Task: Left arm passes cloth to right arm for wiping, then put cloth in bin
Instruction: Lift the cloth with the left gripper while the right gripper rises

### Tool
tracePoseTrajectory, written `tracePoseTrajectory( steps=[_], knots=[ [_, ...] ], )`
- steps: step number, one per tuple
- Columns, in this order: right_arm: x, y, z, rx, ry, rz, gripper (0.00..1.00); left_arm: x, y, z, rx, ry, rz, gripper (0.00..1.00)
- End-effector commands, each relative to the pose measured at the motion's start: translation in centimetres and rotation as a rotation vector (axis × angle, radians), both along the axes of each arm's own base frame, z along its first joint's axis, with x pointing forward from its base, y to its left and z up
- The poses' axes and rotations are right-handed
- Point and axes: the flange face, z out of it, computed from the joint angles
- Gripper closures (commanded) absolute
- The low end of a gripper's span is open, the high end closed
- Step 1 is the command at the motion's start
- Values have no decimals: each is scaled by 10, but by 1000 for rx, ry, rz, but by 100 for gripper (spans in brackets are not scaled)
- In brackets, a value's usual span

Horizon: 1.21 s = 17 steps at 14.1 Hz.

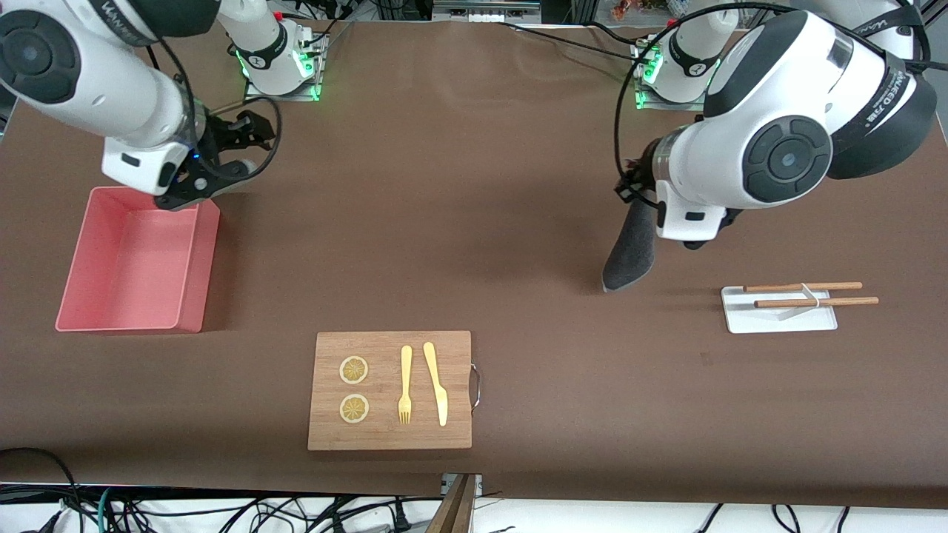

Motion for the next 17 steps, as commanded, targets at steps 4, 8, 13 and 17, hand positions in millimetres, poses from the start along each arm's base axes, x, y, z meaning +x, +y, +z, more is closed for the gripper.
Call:
tracePoseTrajectory(
  steps=[4, 8, 13, 17],
  knots=[
    [25, 37, -29, 396, 2, 435, 0, 14, -48, 33, -398, -66, 48, 100],
    [47, 15, -65, 553, -13, 644, 0, -2, -80, 49, -646, -113, -167, 100],
    [56, -19, -144, 929, -142, 806, 0, -23, -107, 46, -808, -216, -507, 100],
    [52, -20, -216, 1147, -269, 825, 0, -39, -130, 38, -795, -257, -668, 100]
  ],
)
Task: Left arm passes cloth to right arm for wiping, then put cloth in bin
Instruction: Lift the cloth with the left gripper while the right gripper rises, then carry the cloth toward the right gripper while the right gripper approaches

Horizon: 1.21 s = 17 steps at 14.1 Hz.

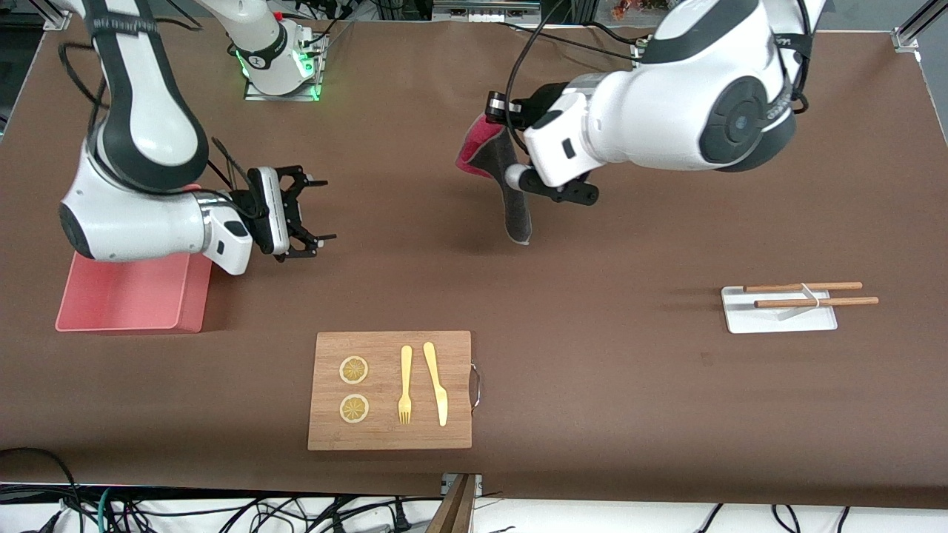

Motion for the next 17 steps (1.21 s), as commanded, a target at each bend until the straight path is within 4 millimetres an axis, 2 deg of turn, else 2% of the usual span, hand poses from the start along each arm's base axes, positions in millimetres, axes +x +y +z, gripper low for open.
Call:
tracePoseTrajectory(
  steps=[1, 3, 5, 9, 11, 14, 17],
  knots=[
    [-19, 5, -50, 169, 3, -69, 0, -5, -14, 0, -15, -53, -61, 100],
    [-52, 15, -95, 328, 12, -151, 0, -12, -32, 3, -36, -76, -53, 100],
    [-80, 29, -116, 381, 21, -154, 0, -10, -40, 5, -63, -96, -25, 100],
    [-105, 76, -113, 423, 25, -131, 0, -5, -47, -3, -80, -114, -6, 100],
    [-104, 90, -113, 404, -8, -170, 0, -5, -47, -2, -81, -116, -5, 100],
    [-110, 125, -117, 391, -38, -249, 0, -5, -48, -2, -81, -116, -6, 100],
    [-118, 154, -129, 422, -70, -289, 0, -5, -48, -1, -82, -116, -5, 100]
  ],
)
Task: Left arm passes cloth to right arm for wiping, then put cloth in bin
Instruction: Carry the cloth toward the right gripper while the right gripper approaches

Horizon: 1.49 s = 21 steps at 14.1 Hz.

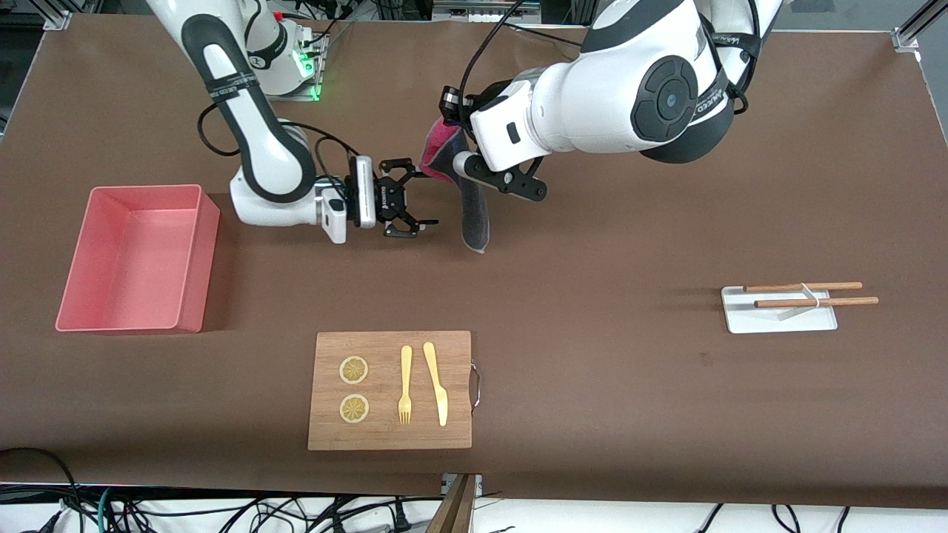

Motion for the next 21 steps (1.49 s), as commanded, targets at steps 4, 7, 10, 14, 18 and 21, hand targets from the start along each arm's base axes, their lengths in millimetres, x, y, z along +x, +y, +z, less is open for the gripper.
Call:
tracePoseTrajectory(
  steps=[4, 7, 10, 14, 18, 21],
  knots=[
    [-13, 45, -7, 31, -41, -88, 0, 2, -4, 4, -15, -27, -16, 100],
    [7, 57, -7, 52, -58, -106, 0, 2, -3, 4, -41, -68, -59, 100],
    [23, 61, 8, 70, -67, -148, 0, -5, -12, 4, -47, -81, -84, 100],
    [57, 50, 28, 66, -42, -202, 0, -5, -13, 6, -35, -54, -43, 100],
    [58, 37, 27, 33, -28, -191, 0, -3, -12, 3, -38, -78, -64, 100],
    [73, 0, 27, 9, -51, -152, 0, -2, -11, 3, -45, -89, -75, 100]
  ],
)
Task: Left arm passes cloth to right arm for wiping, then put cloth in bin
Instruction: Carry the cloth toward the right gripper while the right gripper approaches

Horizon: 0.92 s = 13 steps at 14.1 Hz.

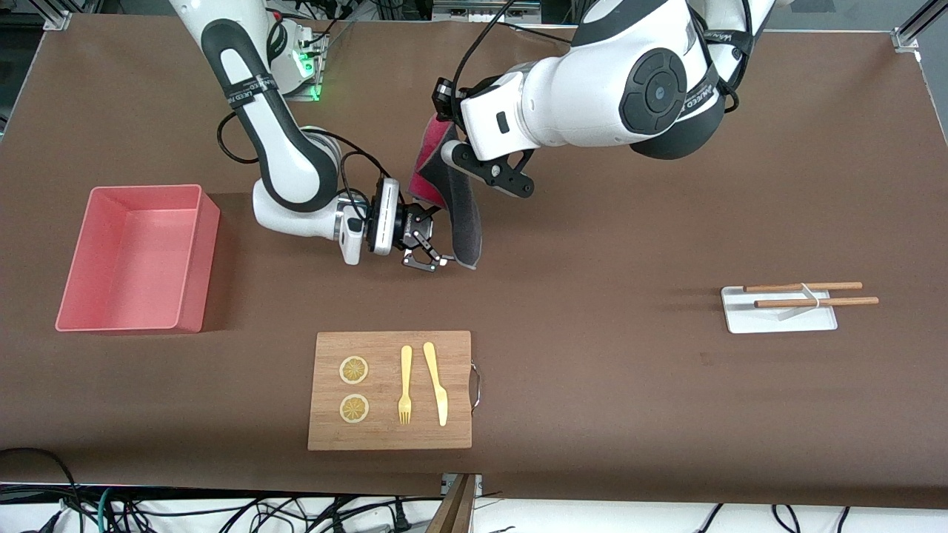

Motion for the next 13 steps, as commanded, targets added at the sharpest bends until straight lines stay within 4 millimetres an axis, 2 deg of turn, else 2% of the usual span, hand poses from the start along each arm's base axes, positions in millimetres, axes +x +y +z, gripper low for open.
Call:
tracePoseTrajectory(
  steps=[1, 2, 7, 9, 11, 13],
  knots=[
    [9, -29, -3, 14, 24, 33, 0, 3, -2, 2, -7, -40, -18, 100],
    [5, -33, -5, 18, 32, 47, 0, 4, -1, 0, -11, -46, -26, 100],
    [-15, -34, 8, 3, 33, 70, 0, 6, 9, -3, 59, -83, -36, 100],
    [-27, -47, 16, -45, 19, 108, 0, 0, 7, -9, 106, -113, -94, 100],
    [-29, -71, 33, -107, 18, 131, 0, -1, 7, -10, 80, -173, -170, 100],
    [-32, -77, 46, -143, 44, 171, 0, -2, 6, -8, 45, -215, -230, 100]
  ],
)
